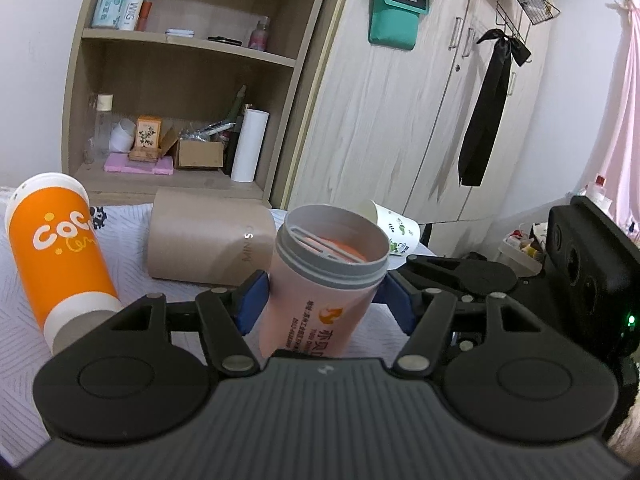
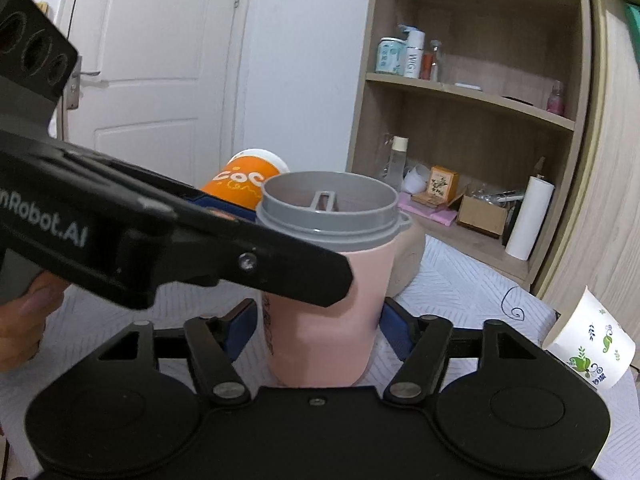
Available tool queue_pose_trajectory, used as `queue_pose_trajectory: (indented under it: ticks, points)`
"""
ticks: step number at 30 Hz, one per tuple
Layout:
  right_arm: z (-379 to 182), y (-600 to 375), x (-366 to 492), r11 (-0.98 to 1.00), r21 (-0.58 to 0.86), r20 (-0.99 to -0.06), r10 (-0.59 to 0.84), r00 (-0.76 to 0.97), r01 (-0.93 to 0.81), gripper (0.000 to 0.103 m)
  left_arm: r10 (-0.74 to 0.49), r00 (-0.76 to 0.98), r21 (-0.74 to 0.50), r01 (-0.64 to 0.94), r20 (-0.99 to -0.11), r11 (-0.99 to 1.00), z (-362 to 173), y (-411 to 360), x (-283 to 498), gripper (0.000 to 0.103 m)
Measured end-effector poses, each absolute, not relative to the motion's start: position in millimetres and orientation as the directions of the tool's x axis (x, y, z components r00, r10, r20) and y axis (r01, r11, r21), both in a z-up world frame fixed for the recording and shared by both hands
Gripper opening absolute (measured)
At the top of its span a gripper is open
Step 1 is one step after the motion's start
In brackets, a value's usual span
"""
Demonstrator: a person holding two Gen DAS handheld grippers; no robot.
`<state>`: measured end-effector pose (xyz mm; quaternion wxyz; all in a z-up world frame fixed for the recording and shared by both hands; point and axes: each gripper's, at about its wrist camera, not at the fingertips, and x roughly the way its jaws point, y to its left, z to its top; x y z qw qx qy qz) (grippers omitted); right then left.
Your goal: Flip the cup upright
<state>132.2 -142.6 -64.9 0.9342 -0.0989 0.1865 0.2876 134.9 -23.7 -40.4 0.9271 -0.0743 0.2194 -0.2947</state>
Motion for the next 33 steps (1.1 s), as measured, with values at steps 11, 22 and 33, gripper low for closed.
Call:
queue_pose_trajectory:
  ticks: [11, 22, 33]
  points:
    - [-63, -137, 122, 0.815, -0.119, -0.391, 0.486, 0.782, -0.566, 0.081, -0.591, 0.706, -0.276, 0.522, -0.391, 0.807, -41, -27, 128, 0.065]
    - [-69, -168, 97, 0.890, 0.015, -0.413, 0.421, 0.807, -0.456, 0.087, -0.542, 0.747, -0.303, 0.452, -0.385, 0.839, -30, -7, 101, 0.069]
    - [-36, -187, 20, 0.960, 0.013, -0.298, 0.272, 0.915, -0.281, 0.087, -0.383, 0.853, -0.209, 0.327, -0.353, 0.921, -3, 3, 34, 0.070]
